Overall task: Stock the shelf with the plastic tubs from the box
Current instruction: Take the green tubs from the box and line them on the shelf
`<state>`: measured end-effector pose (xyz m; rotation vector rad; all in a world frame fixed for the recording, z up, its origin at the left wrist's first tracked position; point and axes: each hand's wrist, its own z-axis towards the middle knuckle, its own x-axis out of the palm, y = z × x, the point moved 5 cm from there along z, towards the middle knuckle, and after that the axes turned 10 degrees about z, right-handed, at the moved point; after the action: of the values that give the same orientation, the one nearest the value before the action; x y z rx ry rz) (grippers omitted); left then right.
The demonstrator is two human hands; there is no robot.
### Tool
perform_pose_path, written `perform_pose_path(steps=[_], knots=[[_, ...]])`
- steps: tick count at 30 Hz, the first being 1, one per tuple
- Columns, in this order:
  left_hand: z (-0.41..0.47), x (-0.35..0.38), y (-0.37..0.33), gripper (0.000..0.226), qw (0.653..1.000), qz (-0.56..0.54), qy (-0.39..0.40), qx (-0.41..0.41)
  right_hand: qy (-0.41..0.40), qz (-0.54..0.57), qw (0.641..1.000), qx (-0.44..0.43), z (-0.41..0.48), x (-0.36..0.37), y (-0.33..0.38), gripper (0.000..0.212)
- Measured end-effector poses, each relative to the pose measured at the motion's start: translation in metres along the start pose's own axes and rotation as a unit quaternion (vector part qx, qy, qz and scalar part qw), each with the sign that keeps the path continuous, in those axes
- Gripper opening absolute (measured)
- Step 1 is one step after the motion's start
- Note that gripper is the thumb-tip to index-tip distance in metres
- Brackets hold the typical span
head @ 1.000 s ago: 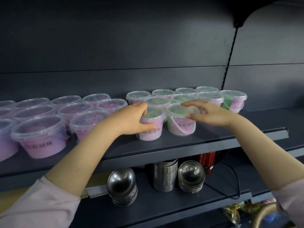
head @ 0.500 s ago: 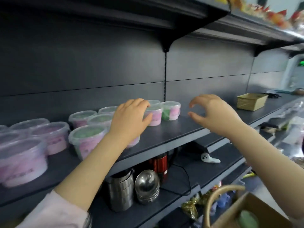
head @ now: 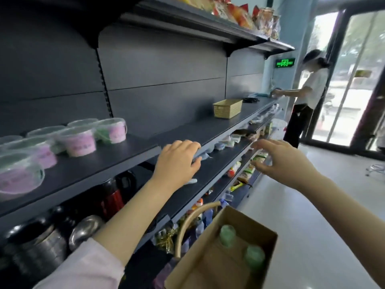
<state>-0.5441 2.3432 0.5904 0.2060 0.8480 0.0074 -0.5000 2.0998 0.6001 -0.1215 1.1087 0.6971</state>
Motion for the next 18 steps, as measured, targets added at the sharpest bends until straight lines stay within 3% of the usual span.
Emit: perform_pose_path(steps=[9, 18], knots=[[-0.006, 0.129, -0.076, 0.036, 0.981, -0.046, 0.16, 0.1, 0.134, 0.046, 0.977, 0.163, -0.065, 0.095, -0.126, 0.05], [-0.043, 0.283, -0.077, 0.033, 0.922, -0.122, 0.321, 0.178, 0.226, 0.133, 0.893, 0.366, -0.11, 0.235, -0.178, 0.057]])
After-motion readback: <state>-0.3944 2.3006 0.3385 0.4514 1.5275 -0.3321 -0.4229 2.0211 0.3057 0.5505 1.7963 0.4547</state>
